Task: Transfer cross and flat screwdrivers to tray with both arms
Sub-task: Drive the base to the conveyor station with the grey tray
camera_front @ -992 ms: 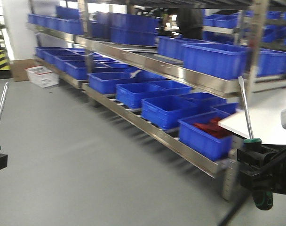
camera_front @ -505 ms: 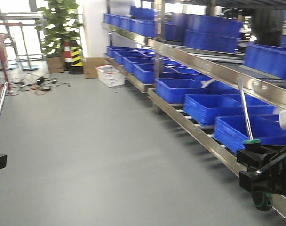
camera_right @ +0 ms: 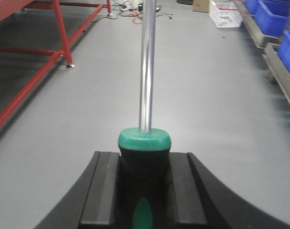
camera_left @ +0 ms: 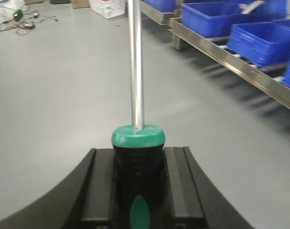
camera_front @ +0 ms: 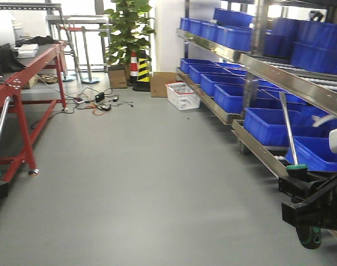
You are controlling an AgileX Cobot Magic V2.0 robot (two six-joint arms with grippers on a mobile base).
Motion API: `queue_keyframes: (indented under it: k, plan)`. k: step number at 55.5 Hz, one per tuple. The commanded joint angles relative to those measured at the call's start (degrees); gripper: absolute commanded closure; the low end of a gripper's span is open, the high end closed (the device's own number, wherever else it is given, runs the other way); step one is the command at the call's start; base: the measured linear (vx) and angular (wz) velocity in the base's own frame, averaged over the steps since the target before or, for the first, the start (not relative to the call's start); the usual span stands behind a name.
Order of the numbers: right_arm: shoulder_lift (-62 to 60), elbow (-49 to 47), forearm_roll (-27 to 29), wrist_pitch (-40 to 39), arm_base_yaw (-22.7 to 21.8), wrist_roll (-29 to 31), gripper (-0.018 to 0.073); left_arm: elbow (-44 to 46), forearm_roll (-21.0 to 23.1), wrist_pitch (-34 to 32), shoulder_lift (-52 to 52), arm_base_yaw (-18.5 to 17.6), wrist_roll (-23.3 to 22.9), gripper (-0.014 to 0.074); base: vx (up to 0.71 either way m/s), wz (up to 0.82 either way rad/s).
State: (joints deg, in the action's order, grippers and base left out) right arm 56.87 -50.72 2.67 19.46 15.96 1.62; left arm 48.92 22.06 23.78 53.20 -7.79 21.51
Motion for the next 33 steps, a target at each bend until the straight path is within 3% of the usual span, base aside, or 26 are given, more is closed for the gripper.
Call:
queue_keyframes:
  k: [1, 33]
  plan:
    - [-0.9, -1.7, -0.4, -5.3, -0.1, 0.1, 0.0567, 1.6, 1.3, -4.6, -0.5, -0.3, -0.3, 0.0596, 0.61, 0.27]
    - [-0.9, -1.7, -0.4, -5.2, -0.1, 0.1, 0.0567, 1.6, 1.3, -4.6, -0.5, -0.3, -0.3, 0.0596, 0.60, 0.24]
